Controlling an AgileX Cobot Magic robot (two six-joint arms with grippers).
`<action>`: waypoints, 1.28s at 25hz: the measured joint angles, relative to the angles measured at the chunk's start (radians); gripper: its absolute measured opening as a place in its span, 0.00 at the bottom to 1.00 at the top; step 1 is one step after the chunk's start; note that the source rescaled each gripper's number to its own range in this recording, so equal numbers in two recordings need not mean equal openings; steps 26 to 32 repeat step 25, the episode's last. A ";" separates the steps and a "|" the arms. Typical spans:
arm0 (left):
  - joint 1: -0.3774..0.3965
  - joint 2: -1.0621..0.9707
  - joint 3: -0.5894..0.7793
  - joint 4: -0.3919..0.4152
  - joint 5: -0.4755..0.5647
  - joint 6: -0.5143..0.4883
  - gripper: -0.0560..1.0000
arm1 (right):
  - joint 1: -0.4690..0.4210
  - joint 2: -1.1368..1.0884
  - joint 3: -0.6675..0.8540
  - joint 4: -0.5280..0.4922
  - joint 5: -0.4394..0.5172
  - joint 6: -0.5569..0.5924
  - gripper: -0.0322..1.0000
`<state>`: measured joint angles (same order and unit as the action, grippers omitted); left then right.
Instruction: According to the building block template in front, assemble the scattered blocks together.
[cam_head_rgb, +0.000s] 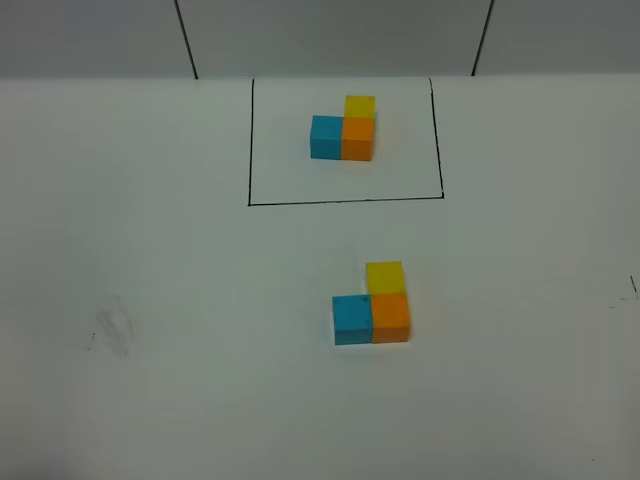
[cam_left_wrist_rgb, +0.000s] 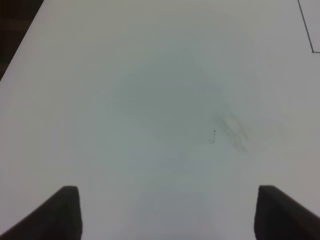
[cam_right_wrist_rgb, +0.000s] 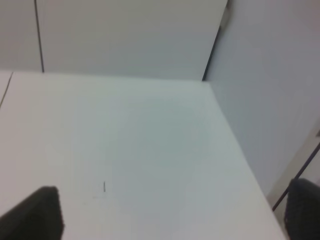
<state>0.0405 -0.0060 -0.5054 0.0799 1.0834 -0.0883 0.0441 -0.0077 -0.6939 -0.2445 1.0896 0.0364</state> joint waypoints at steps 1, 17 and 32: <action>0.000 0.000 0.000 0.000 0.000 0.000 0.62 | 0.000 0.000 0.026 0.005 0.004 0.006 0.82; 0.000 0.000 0.000 0.000 0.000 0.002 0.62 | 0.000 0.000 0.190 0.140 -0.012 0.029 0.79; 0.000 0.000 0.000 0.000 0.000 0.002 0.62 | 0.000 0.000 0.190 0.140 -0.015 0.024 0.79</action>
